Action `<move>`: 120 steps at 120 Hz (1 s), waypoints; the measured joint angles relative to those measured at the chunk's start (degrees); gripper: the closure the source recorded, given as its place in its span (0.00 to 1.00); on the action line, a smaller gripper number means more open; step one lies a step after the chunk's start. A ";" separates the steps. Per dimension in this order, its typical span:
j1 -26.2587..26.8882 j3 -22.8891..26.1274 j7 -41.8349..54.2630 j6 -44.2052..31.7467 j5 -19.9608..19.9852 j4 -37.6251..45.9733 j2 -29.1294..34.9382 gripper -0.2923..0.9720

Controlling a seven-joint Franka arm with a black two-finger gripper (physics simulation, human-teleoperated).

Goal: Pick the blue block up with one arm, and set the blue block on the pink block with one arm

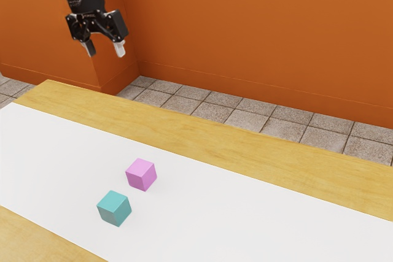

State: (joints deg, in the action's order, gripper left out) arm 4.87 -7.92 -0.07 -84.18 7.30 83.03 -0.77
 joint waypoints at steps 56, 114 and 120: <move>-7.79 4.53 0.86 -27.53 -6.93 46.40 12.62 0.23; -8.28 12.86 0.28 -54.68 -8.69 68.21 15.06 0.23; -8.29 13.01 0.09 -56.11 -8.70 68.29 13.98 0.23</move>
State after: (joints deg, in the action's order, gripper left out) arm -3.41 5.09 0.02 -140.29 -1.39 151.32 13.21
